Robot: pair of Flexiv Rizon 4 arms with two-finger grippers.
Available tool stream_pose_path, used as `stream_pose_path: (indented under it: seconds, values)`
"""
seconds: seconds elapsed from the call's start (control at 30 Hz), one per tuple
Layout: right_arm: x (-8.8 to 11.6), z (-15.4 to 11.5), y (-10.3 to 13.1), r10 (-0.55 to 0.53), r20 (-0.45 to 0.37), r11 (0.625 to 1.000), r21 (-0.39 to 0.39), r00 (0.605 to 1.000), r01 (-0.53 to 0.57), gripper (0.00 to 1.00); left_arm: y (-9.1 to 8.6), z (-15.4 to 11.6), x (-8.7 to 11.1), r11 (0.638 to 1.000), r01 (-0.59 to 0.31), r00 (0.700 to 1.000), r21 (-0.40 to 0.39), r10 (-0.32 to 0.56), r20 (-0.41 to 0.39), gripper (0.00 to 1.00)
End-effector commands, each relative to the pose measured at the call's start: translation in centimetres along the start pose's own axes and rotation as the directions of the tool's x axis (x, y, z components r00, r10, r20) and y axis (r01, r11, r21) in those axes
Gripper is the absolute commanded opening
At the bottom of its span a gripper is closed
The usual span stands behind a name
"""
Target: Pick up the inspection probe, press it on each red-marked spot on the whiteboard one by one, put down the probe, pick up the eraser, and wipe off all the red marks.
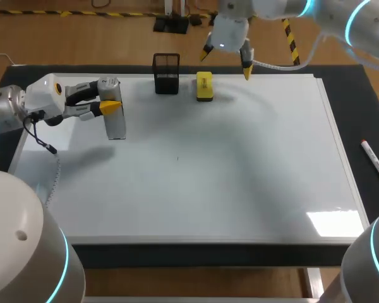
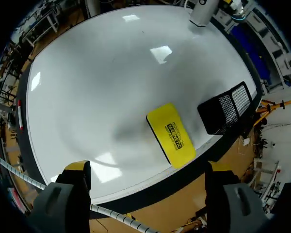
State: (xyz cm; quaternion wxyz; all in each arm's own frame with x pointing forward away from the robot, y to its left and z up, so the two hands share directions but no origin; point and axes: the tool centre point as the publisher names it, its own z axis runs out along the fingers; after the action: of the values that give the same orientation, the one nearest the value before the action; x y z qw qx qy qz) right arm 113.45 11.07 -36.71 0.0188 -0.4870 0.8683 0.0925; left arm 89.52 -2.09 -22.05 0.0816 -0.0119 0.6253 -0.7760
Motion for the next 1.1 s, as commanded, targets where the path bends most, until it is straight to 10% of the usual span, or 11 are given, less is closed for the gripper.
stream_pose_path:
  seconds: [0.03, 1.1]
  values:
    - [1.5, -1.8, 0.2, 0.114, 0.145, 0.992, -0.06, 0.983, -0.107, 1.0, -0.2, 0.0, 0.0, 1.0, 0.0, 1.0, -0.002, 0.0, 0.0, 0.0]
    - [4.2, -10.8, 0.9, 0.352, 0.356, 0.936, -0.144, 0.866, -0.321, 1.0, -0.2, 0.0, 0.0, 1.0, 0.0, 1.0, -0.002, 0.0, 0.0, 0.0]
